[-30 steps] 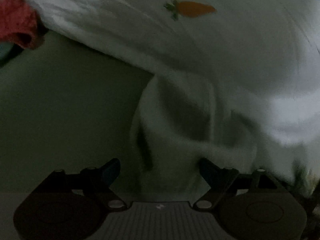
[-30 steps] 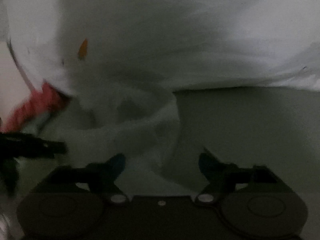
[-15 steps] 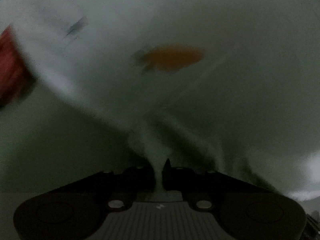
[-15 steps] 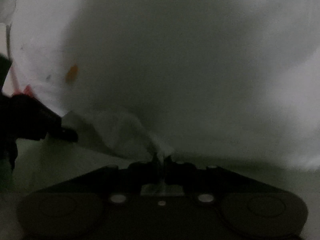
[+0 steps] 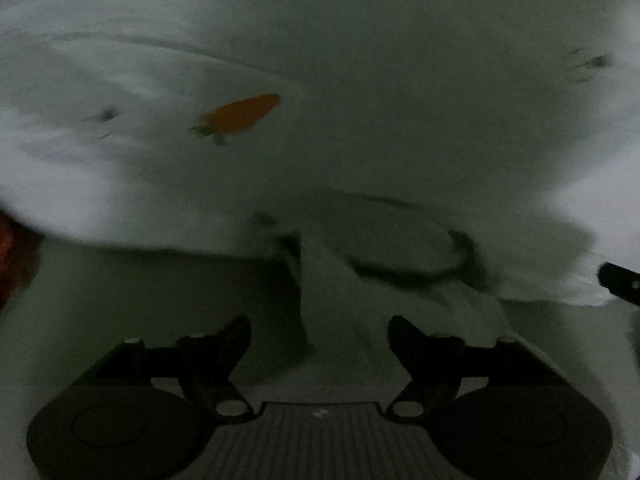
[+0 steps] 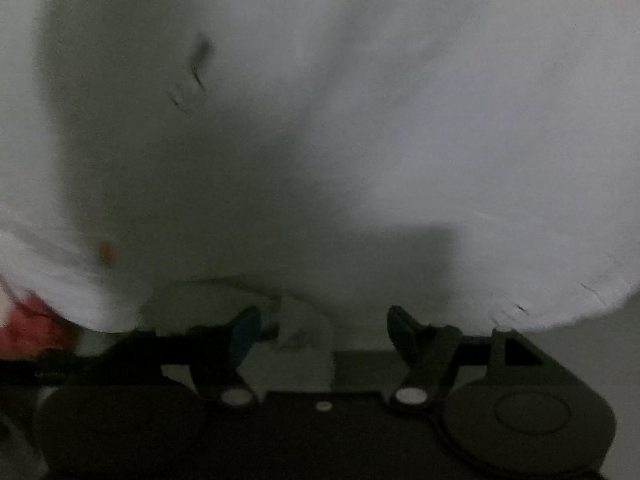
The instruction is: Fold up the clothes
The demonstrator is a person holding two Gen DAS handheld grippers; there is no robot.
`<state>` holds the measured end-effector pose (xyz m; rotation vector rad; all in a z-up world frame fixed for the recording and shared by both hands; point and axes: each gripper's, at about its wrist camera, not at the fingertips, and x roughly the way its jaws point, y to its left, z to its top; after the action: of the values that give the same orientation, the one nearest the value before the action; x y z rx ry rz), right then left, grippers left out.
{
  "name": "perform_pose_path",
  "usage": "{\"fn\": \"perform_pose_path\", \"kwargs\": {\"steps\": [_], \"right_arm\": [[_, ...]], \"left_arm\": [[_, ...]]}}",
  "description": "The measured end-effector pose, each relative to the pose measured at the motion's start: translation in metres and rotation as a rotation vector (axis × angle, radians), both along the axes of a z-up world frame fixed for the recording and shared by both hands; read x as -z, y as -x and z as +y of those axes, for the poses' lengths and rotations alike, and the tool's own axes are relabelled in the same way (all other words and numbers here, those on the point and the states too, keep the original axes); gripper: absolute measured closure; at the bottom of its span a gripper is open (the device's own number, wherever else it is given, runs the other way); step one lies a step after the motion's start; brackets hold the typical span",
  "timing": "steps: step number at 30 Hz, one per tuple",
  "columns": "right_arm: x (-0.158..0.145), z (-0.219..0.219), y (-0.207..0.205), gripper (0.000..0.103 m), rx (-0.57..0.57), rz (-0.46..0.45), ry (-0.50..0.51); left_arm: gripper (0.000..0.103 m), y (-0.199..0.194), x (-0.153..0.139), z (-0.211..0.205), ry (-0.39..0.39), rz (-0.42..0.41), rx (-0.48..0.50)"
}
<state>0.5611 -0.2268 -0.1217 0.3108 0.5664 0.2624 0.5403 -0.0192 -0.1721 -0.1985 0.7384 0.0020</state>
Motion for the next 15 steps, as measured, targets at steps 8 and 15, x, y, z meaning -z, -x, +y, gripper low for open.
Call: {"fn": "perform_pose_path", "kwargs": {"steps": [8,15], "right_arm": [[0.013,-0.034,0.202,0.025,-0.027,0.280,0.122],[0.045,-0.051,0.347,0.029,0.073,0.580,0.044]], "left_arm": [[0.021,0.156,0.019,0.021,0.046,0.253,-0.009],[0.022,0.281,0.046,0.041,0.236,0.445,-0.194]]}}
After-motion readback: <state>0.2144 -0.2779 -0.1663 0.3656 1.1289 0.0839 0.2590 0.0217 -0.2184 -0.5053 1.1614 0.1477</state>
